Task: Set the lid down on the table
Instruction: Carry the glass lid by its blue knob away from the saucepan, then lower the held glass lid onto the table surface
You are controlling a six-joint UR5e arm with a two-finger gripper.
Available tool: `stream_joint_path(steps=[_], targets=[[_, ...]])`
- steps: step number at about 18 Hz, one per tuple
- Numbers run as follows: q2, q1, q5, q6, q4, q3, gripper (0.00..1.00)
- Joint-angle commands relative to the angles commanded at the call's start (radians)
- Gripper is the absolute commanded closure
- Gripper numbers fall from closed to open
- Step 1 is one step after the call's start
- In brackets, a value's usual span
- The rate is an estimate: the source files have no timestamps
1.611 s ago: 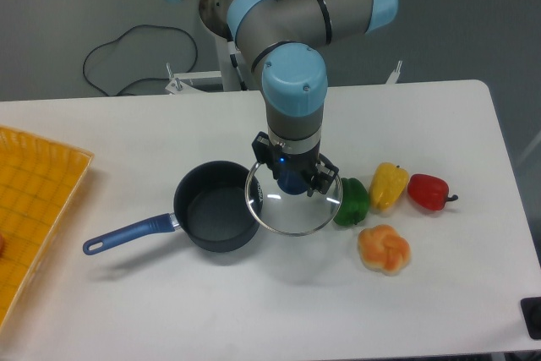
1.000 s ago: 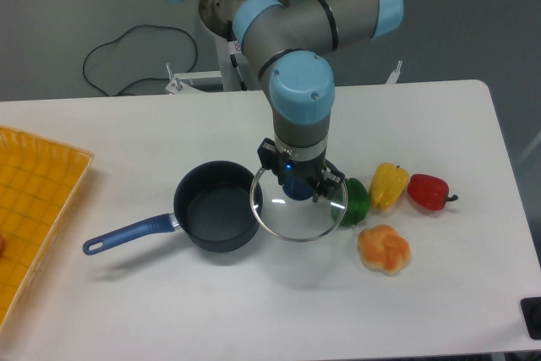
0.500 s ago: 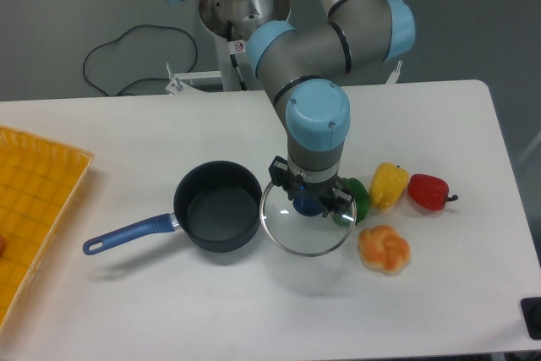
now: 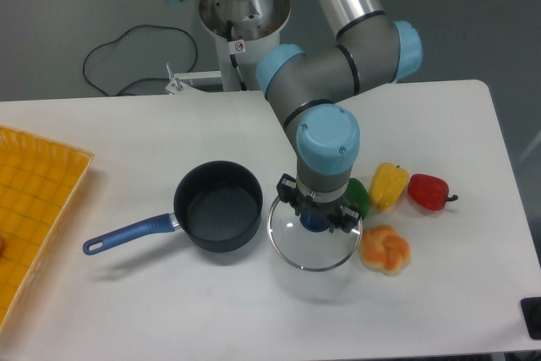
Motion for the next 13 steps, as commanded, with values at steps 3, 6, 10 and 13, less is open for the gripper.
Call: stream_joint_path(steps=[3, 6, 10, 13], targets=[[-0.014, -0.003, -0.003, -0.002, 0.012, 0.000, 0.40], [-0.035, -0.014, -0.012, -0.024, 0.060, -0.003, 0.40], [-0.049, -0.020, -0.012, -0.026, 0.067, -0.003, 0.40], [-0.057, -0.029, -0.012, -0.029, 0.072, -0.005, 0.40]])
